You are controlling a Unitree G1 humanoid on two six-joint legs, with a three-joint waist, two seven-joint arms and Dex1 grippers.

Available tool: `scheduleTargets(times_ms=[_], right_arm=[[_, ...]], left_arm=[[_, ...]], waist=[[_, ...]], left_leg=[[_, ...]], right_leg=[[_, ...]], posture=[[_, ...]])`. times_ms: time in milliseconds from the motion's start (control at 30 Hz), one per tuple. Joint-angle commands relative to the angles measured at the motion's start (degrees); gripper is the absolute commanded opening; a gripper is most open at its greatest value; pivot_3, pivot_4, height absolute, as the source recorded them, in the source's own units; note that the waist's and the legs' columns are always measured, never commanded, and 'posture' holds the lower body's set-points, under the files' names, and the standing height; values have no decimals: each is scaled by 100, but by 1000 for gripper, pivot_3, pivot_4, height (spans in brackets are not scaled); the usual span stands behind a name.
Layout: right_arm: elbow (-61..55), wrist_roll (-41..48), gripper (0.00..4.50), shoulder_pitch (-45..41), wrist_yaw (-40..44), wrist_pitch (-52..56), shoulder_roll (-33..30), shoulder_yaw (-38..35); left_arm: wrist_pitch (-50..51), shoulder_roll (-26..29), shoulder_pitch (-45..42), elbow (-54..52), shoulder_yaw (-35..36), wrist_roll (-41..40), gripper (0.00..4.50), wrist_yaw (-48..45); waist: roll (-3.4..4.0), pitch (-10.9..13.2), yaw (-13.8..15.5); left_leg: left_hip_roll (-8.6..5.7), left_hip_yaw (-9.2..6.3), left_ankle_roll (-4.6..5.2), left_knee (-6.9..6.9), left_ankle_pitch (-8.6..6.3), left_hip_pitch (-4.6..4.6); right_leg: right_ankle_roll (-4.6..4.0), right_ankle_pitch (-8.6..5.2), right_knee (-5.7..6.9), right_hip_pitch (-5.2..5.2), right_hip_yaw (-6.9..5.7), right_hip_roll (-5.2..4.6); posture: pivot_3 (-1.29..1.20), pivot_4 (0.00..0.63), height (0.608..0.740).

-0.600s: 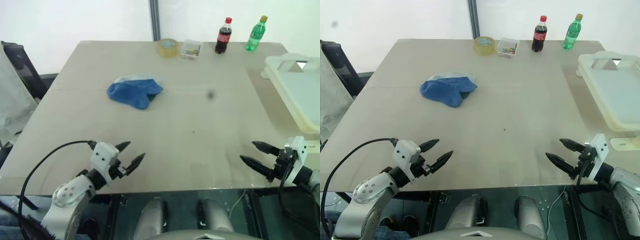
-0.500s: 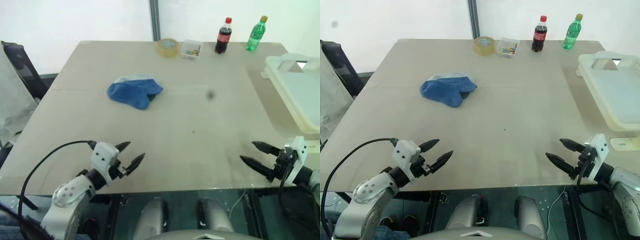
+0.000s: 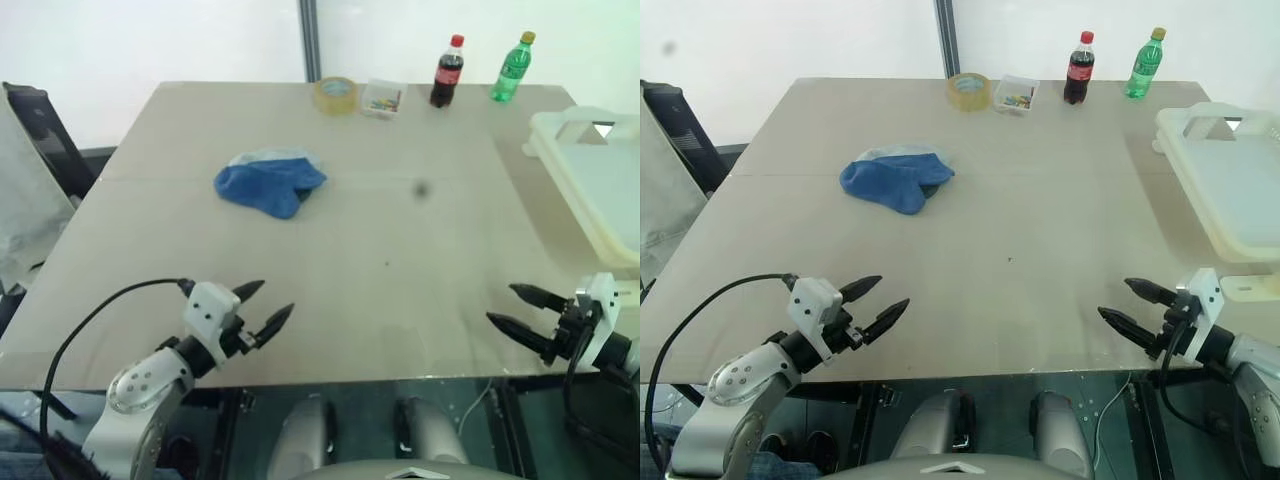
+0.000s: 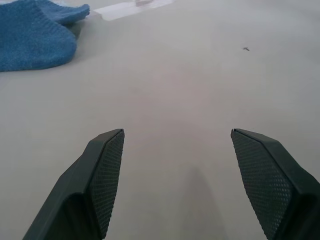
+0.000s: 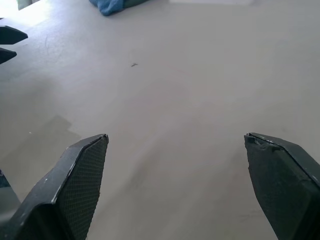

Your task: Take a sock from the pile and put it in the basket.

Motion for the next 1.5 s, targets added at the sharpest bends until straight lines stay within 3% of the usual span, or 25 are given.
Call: scheduleTargets(times_ms=[33, 300, 533, 800, 1033, 1267, 1500], right_arm=[[-14, 0, 4436, -52, 116, -147, -70, -106], [39, -51, 4436, -154, 273, -243, -94, -43], [-810, 290, 4436, -194, 358, -36, -122, 117], [-1726, 680, 4436, -571, -71, 436, -196, 324], [-1956, 751, 4436, -728, -320, 594, -201, 411], [-1957, 650, 4436, -695, -405, 550, -198, 425], [-1938, 563, 4436, -628, -478, 480, -148, 504]], left_arm=[[-71, -9, -59, -107, 40, -6, 3676, 41], [-28, 33, -218, 64, 140, 24, 3676, 135], [-5, -147, -1544, 989, -187, 847, 3676, 983], [-607, -513, -3470, 3052, -758, 1964, 3676, 1835], [-1445, -670, -4590, 4951, -988, 2388, 3676, 2013], [-1909, -696, -4860, 5515, -1294, 2479, 3676, 1494], [-2185, -721, -4883, 5895, -1465, 2801, 3676, 1630]], waist=[[0, 0, 0], [0, 0, 0], [0, 0, 12], [-11, 4, 13], [-19, 8, 8], [-21, 10, 10], [-19, 8, 10]], left_leg=[[0, 0, 0, 0, 0, 0], [-1, 2, 0, 0, 0, 0], [-7, -1, 1, 3, 1, 3], [-18, -14, 1, 6, 2, 7], [-19, -16, 1, 7, 2, 4], [-18, -17, 2, 7, 2, 3], [-14, -18, 2, 8, 2, 7]], right_leg=[[0, 0, 0, 0, 0, 0], [0, 0, 0, 1, 1, 0], [1, 1, 3, 9, -1, 2], [1, 2, 1, 24, -9, 7], [2, 3, -2, 26, -14, 9], [20, 13, -2, 27, -16, 7], [18, 12, -1, 31, -16, 6]], posture=[[0, 150, 740], [0, 150, 740], [0, 150, 740], [0, 150, 740], [0, 150, 740], [0, 150, 740], [0, 150, 740]])
